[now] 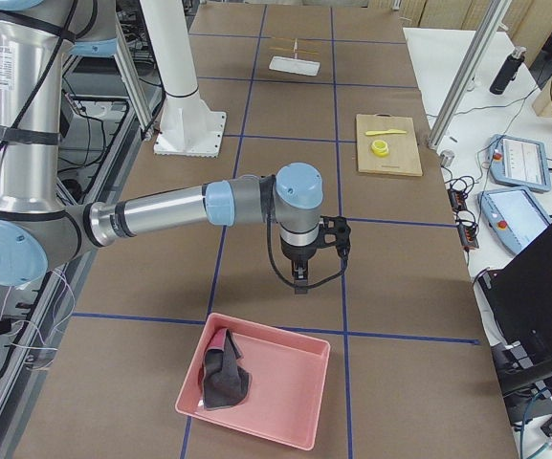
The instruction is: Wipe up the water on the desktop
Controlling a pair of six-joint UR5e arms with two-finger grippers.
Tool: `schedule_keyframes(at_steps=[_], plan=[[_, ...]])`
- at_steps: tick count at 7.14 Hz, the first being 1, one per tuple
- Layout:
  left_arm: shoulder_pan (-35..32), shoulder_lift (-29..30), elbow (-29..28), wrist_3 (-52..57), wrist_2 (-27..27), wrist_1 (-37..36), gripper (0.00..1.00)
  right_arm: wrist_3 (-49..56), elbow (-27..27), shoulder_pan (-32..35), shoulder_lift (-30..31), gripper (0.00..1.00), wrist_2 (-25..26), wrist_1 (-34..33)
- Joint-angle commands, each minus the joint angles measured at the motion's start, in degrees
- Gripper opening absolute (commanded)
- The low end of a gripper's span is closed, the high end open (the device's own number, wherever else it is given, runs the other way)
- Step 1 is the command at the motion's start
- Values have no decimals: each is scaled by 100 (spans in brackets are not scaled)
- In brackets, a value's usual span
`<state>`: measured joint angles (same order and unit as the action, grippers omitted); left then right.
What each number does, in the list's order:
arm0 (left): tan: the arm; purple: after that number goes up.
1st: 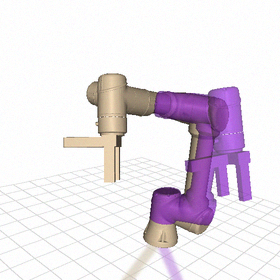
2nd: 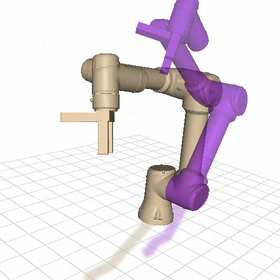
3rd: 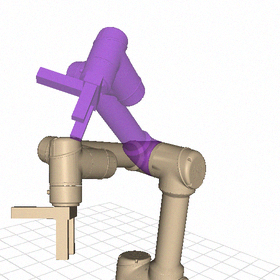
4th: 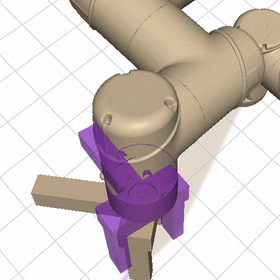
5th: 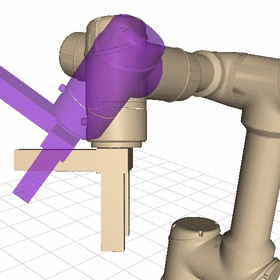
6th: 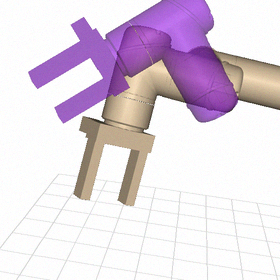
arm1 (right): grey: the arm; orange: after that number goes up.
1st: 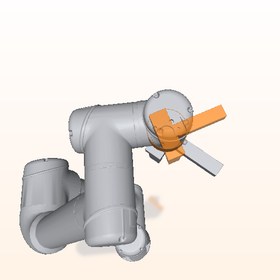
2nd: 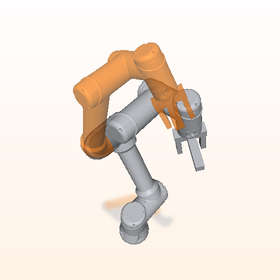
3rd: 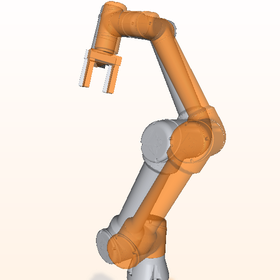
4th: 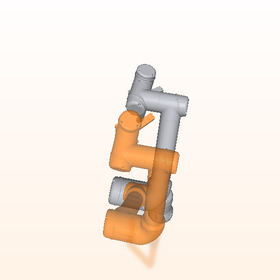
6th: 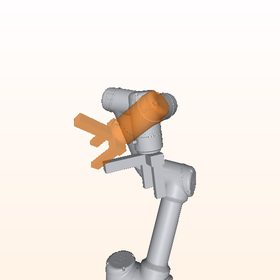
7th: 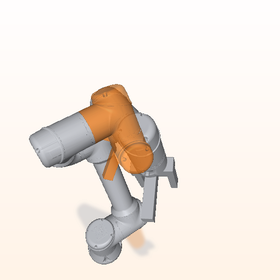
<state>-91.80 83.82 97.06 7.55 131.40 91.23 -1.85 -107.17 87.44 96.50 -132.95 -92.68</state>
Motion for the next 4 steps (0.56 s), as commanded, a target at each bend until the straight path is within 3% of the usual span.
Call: schedule_keyframes(at_steps=[1, 4], plan=[[4, 3, -3, -8, 0, 0, 99, -454, 618, -113, 17, 100, 41, 1189], [13, 3, -12, -16, 0, 0, 99, -668, 636, -113, 97, 100, 392, 1261]])
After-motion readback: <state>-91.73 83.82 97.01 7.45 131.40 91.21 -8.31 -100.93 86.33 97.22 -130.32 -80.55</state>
